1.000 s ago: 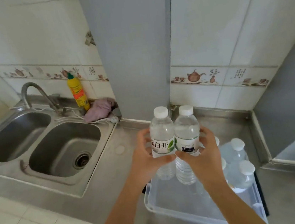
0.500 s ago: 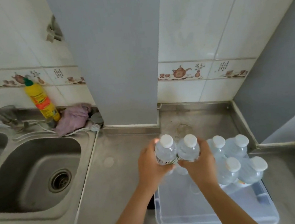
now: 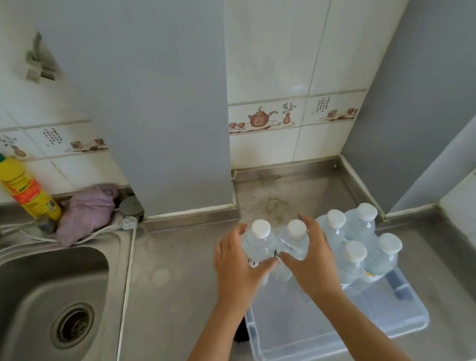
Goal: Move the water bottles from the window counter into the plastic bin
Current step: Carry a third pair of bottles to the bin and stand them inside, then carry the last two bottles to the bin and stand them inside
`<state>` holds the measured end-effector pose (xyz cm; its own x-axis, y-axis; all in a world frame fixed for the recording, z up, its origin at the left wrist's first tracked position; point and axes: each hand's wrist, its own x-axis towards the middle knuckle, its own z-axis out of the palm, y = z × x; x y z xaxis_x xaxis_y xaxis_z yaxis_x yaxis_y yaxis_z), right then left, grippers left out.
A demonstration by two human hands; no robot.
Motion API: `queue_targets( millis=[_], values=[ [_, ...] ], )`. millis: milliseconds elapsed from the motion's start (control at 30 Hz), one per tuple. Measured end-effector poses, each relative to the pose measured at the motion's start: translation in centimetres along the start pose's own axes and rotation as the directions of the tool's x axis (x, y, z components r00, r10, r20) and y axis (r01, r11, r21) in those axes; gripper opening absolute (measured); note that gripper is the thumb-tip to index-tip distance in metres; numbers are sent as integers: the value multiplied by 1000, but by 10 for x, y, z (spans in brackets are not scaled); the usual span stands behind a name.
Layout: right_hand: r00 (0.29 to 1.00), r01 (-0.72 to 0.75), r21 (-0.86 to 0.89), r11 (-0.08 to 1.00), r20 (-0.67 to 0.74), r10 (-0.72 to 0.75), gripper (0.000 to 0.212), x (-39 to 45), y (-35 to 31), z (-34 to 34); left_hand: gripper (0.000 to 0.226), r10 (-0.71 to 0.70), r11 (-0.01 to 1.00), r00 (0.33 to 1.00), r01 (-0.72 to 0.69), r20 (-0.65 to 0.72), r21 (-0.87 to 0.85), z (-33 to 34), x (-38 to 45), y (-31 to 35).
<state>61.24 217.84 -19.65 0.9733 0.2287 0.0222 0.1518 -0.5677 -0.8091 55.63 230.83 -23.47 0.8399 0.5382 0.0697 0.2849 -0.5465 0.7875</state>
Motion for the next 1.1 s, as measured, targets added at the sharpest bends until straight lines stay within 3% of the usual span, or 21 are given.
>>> queue_targets(
  millis=[100, 233, 367, 500, 767, 933, 1100],
  values=[
    [998, 51, -12, 999, -37, -52, 60, -7, -6, -9, 78, 126, 992, 989, -126, -73, 8, -9, -4, 15],
    [975, 194, -146, 970, -81, -207, 50, -20, -13, -27, 63, 340, 938, 926, -320, -167, 135, -16, -14, 33],
    [948, 248, -270, 930, -129, -290, 44, -43, -14, -53, 45, 520, 824, 848, -467, -101, 321, -21, -26, 48],
    [907, 255, -411, 875, -212, -364, 45, -69, 0, -83, 43, 629, 732, 776, -570, -47, 373, -19, -45, 66],
    [912, 38, -558, 829, -320, -257, 46, -138, 53, -159, 50, 711, 621, 693, -697, 115, 358, 26, -98, 126],
    [888, -118, -555, 824, -431, -163, 48, -207, 97, -221, 50, 736, 580, 625, -780, 261, 233, 72, -165, 179],
    [813, -287, -488, 824, -579, -59, 48, -289, 142, -280, 54, 780, 489, 495, -864, 383, 121, 119, -244, 222]
  ],
)
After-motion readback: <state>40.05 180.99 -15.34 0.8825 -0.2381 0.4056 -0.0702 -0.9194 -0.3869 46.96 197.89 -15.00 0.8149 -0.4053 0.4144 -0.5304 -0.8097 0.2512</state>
